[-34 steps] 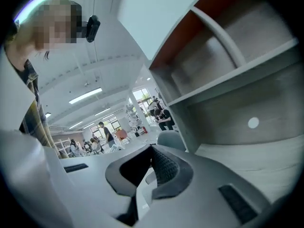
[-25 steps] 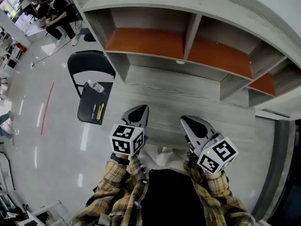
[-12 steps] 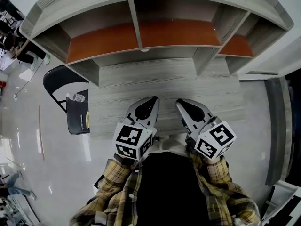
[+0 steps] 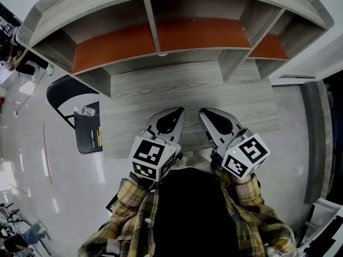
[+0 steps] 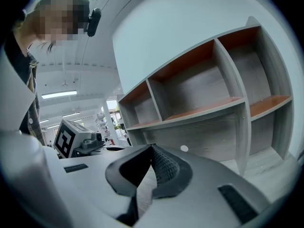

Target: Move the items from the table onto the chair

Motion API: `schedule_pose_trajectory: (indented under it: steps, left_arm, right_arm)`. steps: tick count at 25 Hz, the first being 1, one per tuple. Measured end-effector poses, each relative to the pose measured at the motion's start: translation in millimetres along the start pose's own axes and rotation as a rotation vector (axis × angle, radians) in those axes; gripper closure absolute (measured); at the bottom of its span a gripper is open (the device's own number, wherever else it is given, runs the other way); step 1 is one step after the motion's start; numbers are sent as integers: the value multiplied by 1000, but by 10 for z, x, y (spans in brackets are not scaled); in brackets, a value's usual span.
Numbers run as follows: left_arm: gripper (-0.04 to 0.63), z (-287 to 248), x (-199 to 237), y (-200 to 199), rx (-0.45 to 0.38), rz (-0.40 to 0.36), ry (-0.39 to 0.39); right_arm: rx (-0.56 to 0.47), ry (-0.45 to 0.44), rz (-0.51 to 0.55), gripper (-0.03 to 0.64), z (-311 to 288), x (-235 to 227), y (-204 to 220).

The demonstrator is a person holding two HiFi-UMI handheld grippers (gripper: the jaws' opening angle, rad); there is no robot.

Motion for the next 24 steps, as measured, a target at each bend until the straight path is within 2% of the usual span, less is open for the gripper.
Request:
schedule_pose_trajectory:
  steps: [24]
  left_arm:
    - [591, 150, 11, 40, -10, 19, -20]
  right_arm:
    - [21, -20, 15, 600, -1, 83, 22]
Point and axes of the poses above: the fingertips, and each gripper's own axes: z backward along the fingers, x to its left, y out of its underside, the point moved 9 cm from there along z, backward along the fingers, and after that the axes turned 8 degrees about x, right-handed, at the moved point
